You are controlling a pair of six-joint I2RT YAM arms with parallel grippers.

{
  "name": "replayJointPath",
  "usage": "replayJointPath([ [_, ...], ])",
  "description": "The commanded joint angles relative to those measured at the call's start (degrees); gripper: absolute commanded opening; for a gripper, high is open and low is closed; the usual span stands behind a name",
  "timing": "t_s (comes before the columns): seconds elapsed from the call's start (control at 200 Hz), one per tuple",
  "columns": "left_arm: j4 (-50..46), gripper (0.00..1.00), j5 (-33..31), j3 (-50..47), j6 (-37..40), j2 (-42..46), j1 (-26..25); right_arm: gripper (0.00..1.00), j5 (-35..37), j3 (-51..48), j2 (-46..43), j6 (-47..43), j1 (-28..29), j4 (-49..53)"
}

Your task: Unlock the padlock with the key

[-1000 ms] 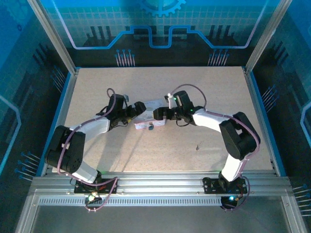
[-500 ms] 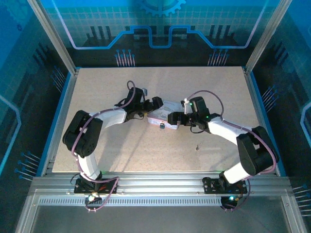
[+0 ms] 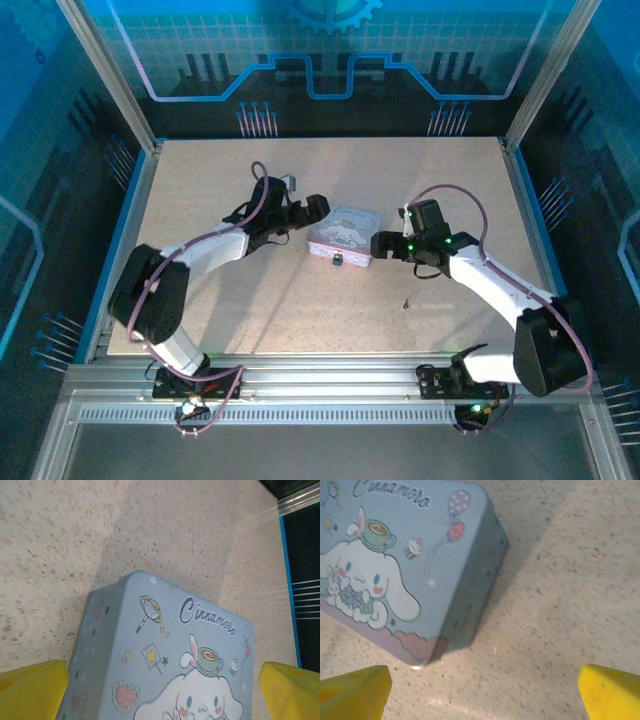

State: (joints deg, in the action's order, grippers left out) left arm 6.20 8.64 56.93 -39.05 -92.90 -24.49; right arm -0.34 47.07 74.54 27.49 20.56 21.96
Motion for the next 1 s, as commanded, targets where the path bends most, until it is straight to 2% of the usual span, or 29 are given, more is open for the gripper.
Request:
replayJointPath([
  [0.0, 0.1, 0.99, -0.9, -4.3, 2.2, 5.1, -0.8, 0.92, 3.0, 1.2, -3.5, -1.0, -0.1, 11.2],
  [0.265, 4.2, 0.99, -1.6, -14.6, -2.5, 12.1, -6.2, 0.83, 2.6, -4.7, -10.3, 3.8, 2.1, 22.3],
  [0.37, 5.9, 0.99, -2.0, -15.9, -3.8, 12.1, -8.2, 0.74, 1.1, -8.0, -11.6, 5.4, 2.9, 22.9],
  [0.675, 7.7, 0.99, -0.8, -14.1, -3.9, 9.5, -9.2, 0.52, 0.8, -10.4, -7.8, 7.3, 5.8, 21.7],
  [0.995, 7.9, 0.99, -1.1, -13.9, -3.8, 9.4, -9.2, 0.38, 2.0, -10.9, -3.0, 7.7, 6.2, 18.8],
])
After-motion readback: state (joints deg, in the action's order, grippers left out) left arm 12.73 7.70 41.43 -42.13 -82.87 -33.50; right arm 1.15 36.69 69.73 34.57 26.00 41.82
